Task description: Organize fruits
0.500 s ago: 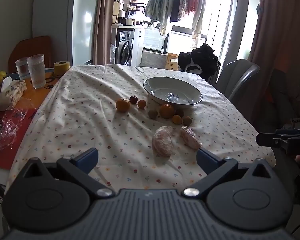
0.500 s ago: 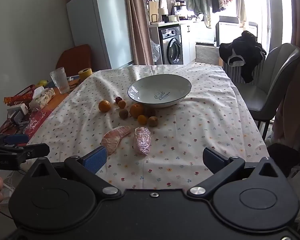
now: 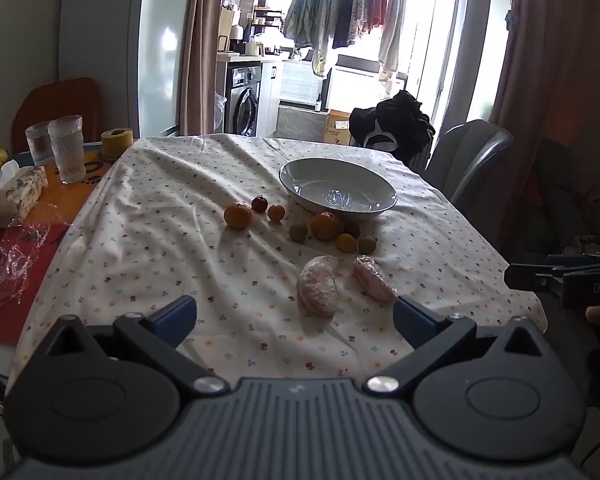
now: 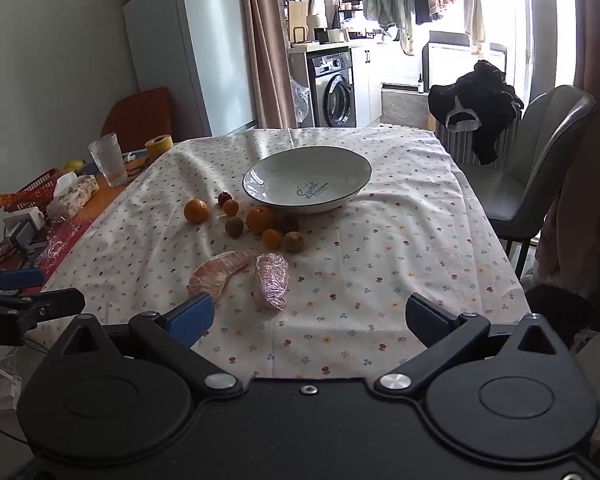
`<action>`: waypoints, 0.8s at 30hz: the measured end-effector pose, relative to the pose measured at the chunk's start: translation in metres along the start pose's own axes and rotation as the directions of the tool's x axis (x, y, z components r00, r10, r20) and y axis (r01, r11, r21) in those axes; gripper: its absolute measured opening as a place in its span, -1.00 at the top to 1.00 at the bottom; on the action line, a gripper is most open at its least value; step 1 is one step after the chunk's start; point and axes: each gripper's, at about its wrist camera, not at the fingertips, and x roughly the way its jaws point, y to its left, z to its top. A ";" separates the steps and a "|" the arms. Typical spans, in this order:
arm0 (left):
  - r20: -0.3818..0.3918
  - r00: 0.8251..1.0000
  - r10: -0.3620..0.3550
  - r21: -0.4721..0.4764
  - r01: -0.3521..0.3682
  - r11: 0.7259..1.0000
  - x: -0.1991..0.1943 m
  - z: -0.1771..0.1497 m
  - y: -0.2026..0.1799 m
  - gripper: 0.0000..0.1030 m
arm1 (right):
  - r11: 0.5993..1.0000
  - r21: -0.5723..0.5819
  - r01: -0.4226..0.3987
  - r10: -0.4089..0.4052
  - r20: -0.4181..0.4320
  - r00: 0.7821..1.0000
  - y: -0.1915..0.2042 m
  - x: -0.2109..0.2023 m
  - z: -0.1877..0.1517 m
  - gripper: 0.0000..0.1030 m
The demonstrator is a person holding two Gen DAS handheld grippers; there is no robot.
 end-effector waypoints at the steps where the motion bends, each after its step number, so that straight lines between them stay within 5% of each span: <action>1: 0.004 1.000 -0.002 -0.001 0.002 1.000 0.000 0.000 0.000 -1.00 | 1.000 0.000 0.002 -0.002 -0.004 1.000 0.002 0.002 0.002 -1.00; 24: 0.019 1.000 -0.015 0.002 0.015 1.000 -0.004 0.000 -0.002 -1.00 | 1.000 -0.023 0.013 -0.012 0.021 1.000 0.004 -0.005 0.007 -1.00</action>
